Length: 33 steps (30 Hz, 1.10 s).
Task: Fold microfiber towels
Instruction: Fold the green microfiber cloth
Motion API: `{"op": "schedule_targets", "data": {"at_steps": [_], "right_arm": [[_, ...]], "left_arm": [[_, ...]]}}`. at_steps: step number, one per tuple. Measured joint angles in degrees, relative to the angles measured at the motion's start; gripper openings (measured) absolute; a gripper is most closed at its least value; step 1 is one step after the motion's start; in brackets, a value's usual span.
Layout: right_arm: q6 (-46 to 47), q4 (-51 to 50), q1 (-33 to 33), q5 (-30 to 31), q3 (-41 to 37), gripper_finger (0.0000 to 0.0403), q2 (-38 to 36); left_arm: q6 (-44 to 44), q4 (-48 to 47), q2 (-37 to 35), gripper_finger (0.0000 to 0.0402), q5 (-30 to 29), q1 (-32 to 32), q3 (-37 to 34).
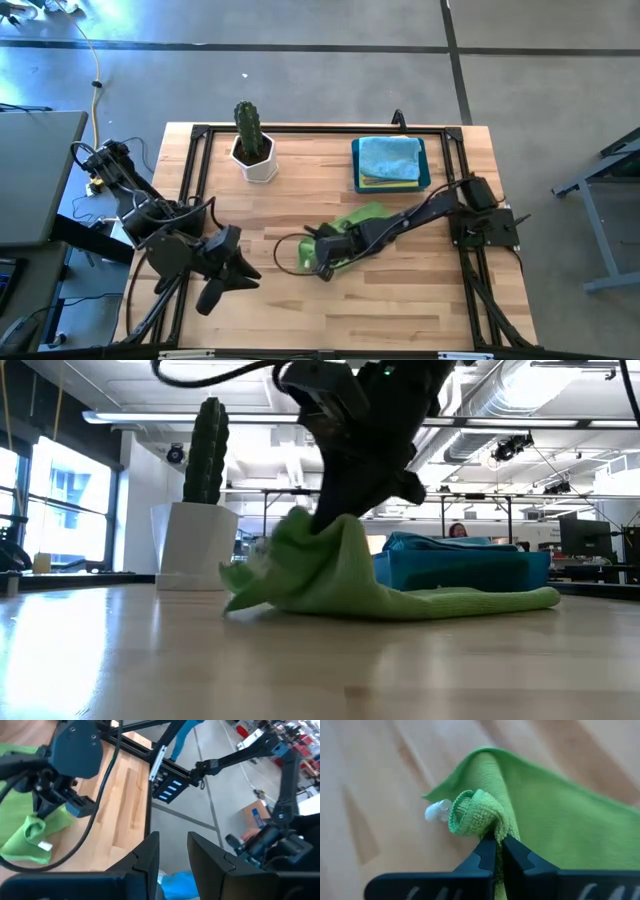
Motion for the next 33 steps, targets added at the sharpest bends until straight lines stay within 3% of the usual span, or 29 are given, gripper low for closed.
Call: {"op": "schedule_targets", "data": {"at_steps": [20, 33], "right_arm": [[21.94, -24.61, -1.3, 15.65, 0.02, 0.0, -4.67], [33.56, -49.32, -1.32, 16.13, 0.02, 0.0, -6.31]], "left_arm": [[7.71, -1.51, -0.04, 0.009, -0.15, 0.11, -0.02], [13.51, -2.15, -4.88, 0.009, -0.87, 0.74, -0.02]]}}
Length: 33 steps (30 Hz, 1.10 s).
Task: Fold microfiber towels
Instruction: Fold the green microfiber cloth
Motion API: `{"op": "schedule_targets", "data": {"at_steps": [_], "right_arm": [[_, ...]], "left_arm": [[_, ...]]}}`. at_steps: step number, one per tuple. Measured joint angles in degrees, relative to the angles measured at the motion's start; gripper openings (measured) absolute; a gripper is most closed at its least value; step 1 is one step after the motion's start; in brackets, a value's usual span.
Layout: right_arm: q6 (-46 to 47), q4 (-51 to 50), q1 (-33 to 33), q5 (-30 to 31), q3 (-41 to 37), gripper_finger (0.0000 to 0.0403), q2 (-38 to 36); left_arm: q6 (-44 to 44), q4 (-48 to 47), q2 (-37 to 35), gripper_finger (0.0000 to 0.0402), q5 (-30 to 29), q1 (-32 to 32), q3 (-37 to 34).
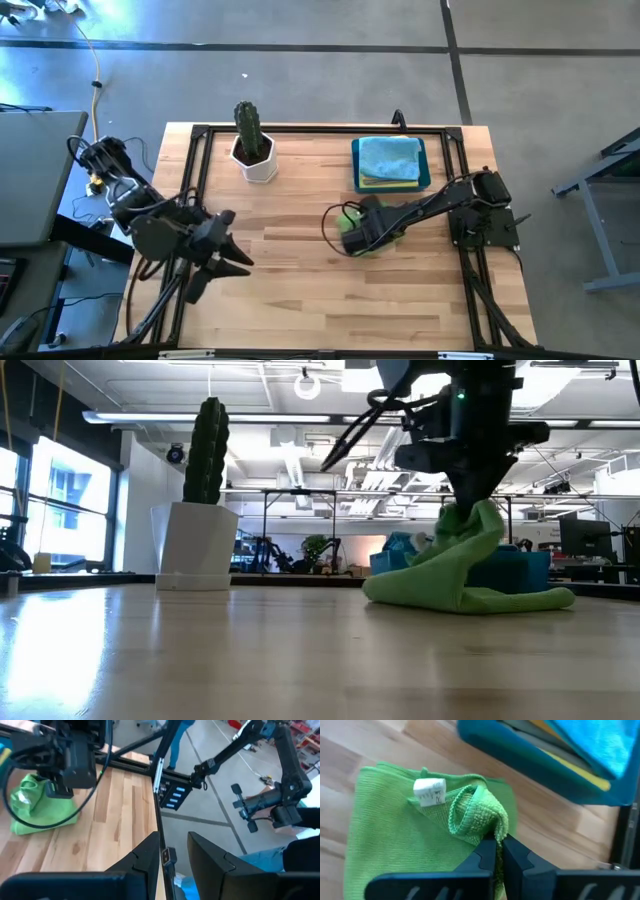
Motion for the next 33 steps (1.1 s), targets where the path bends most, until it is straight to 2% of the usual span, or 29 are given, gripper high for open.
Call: {"op": "schedule_targets", "data": {"at_steps": [4, 13, 16, 19, 25, 27, 30, 33], "right_arm": [[1.22, -2.76, 0.0, 0.0, 0.0, 0.0, 0.01], [-1.6, -1.69, 0.0, 1.66, 0.0, 0.001, 0.01], [-3.11, 3.81, 0.04, 4.0, 0.0, 0.0011, 0.03], [-7.47, 13.88, 0.25, 4.49, 0.0, 0.0003, 0.05], [-22.27, 39.48, 1.42, -0.19, 0.0, 0.0002, 0.05], [-26.29, 44.59, 2.0, -0.87, 0.0, 0.0002, 0.05], [-26.89, 43.91, 2.19, -0.85, 0.0, 0.0002, 0.05], [-22.29, 36.53, 1.77, 0.3, 0.0, 0.0002, 0.17]], "left_arm": [[0.1, 0.0, -1.27, 0.009, -1.97, 0.0, 0.0], [0.02, 0.05, -1.47, 0.009, -5.56, 0.0, 0.0], [-0.11, 0.07, -1.44, 0.009, -7.12, 0.0, 0.0], [-1.5, 0.05, -1.44, 0.009, -8.14, 0.0, 0.0], [-1.63, 0.06, -1.44, 0.009, -8.45, -0.04, 0.0], [-1.61, 0.05, -1.44, 0.009, -8.44, -0.04, 0.0], [-1.58, 0.02, -1.42, 0.009, -8.43, -0.02, 0.0], [-1.58, -0.32, -1.42, 0.009, -8.35, -0.02, 0.0]]}}
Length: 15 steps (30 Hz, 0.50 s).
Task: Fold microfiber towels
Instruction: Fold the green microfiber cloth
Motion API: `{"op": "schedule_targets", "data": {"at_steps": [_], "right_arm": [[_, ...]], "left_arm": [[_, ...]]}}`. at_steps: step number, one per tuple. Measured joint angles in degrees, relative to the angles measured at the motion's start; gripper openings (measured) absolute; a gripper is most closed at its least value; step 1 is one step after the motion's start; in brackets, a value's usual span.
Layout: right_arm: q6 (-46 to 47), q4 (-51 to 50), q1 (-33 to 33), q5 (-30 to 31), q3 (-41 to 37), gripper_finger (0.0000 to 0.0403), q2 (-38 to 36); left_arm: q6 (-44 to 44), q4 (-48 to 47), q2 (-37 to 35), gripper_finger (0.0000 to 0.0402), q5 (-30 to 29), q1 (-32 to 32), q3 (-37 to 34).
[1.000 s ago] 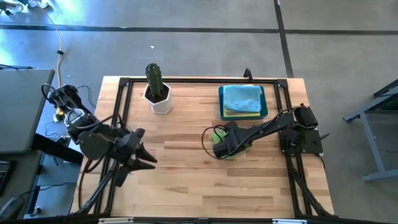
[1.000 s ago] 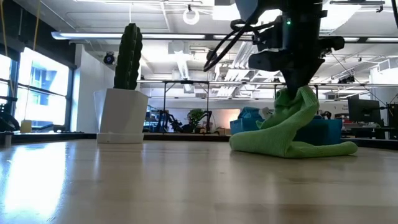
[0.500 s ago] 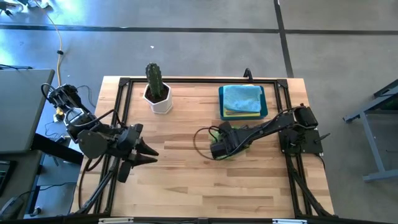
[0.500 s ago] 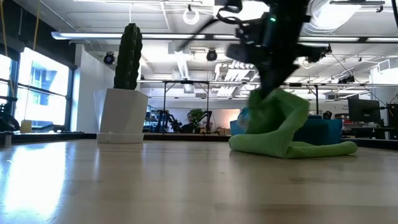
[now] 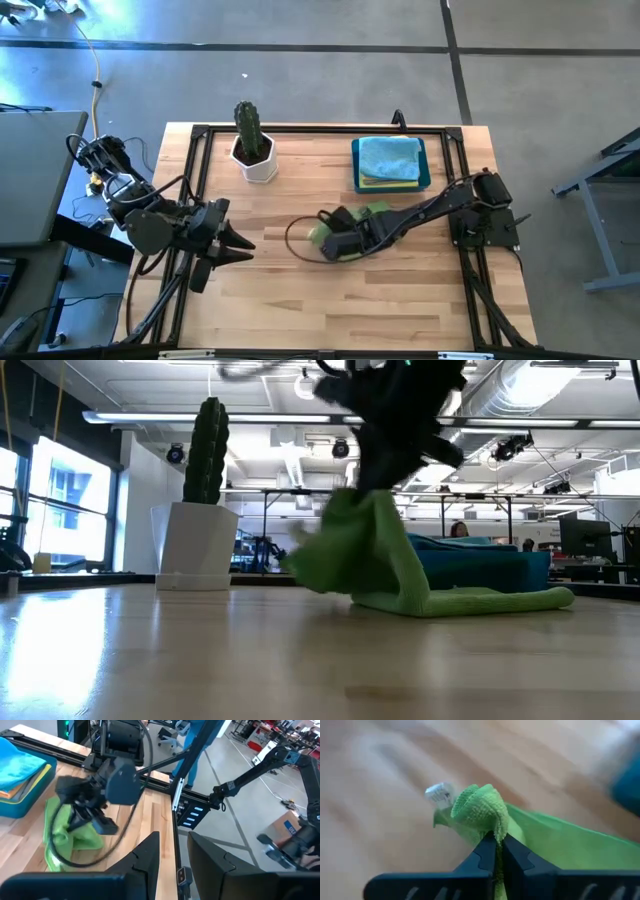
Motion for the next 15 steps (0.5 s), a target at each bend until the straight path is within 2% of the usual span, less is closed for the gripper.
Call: {"op": "schedule_targets", "data": {"at_steps": [10, 15], "right_arm": [[16.13, -23.25, -0.04, 2.32, -0.02, 0.0002, 0.32], [20.3, -28.76, -0.06, 2.29, -0.02, 0.0002, 0.32]], "left_arm": [[0.02, -0.31, 0.0, 0.009, 0.09, -0.02, 0.0], [0.02, -0.53, 0.0, 0.009, 0.09, -0.02, 0.0]]}}
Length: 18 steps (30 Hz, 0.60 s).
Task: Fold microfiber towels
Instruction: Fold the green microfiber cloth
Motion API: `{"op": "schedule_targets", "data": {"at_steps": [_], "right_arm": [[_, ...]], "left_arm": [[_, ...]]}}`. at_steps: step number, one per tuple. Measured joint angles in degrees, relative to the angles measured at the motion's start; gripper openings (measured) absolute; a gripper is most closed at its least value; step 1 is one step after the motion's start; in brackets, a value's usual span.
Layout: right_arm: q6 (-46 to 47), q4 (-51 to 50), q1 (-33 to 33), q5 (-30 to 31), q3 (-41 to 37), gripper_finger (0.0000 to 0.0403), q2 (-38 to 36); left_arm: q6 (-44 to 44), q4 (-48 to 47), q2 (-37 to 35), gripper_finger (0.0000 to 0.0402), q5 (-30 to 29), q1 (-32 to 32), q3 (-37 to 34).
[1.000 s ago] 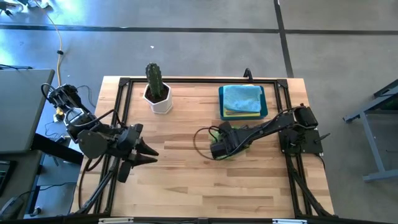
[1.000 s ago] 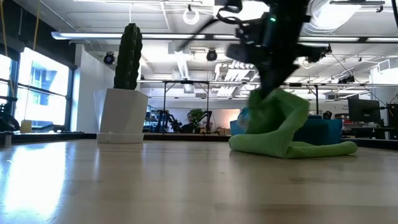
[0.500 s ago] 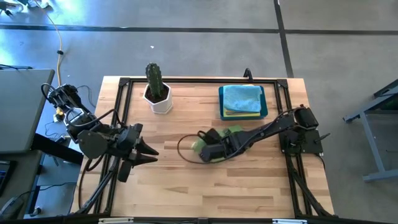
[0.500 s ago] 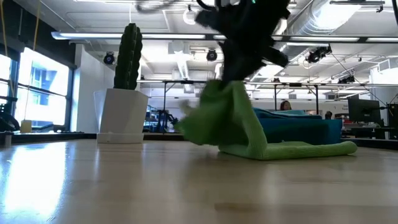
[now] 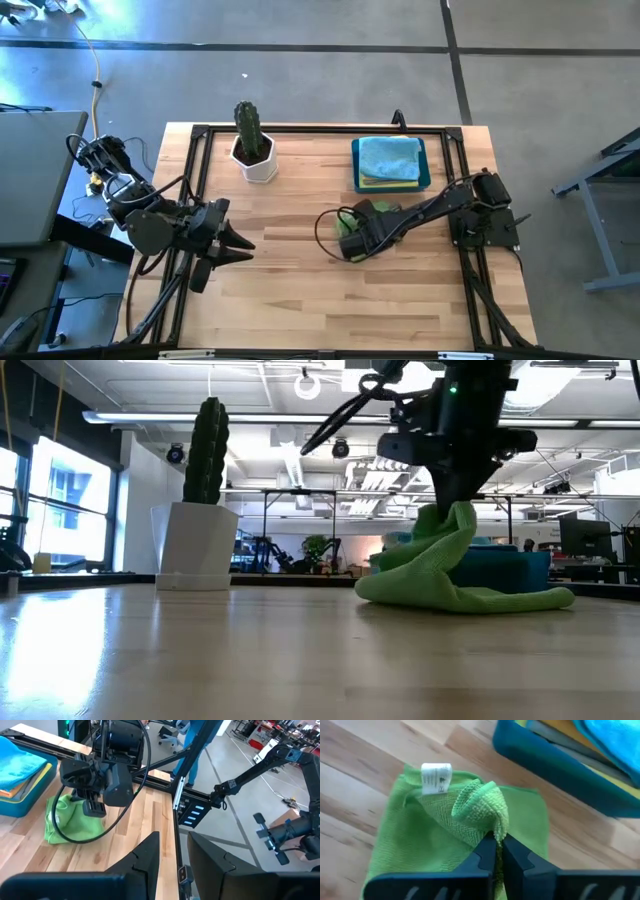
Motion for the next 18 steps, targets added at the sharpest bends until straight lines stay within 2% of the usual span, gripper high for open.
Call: {"op": "schedule_targets", "data": {"at_steps": [5, 9, 14, 18], "right_arm": [[0.88, 0.81, -0.32, -3.37, -1.98, 0.0002, -0.07], [3.14, 3.4, -0.28, -5.91, -6.82, 0.0002, -0.07], [4.91, 7.42, 1.51, -3.41, -12.07, 0.0002, -0.07], [7.26, 7.97, 2.48, -3.69, -14.6, 0.0002, -0.07]], "left_arm": [[0.0, 0.0, 0.0, 0.009, 0.0, 0.01, 0.0], [0.0, 0.0, 0.02, 0.009, 0.0, 0.02, 0.0], [0.0, 0.03, 0.02, 0.009, 0.0, 0.02, 0.0], [0.0, 0.03, 0.02, 0.009, 0.0, 0.04, 0.0]]}}
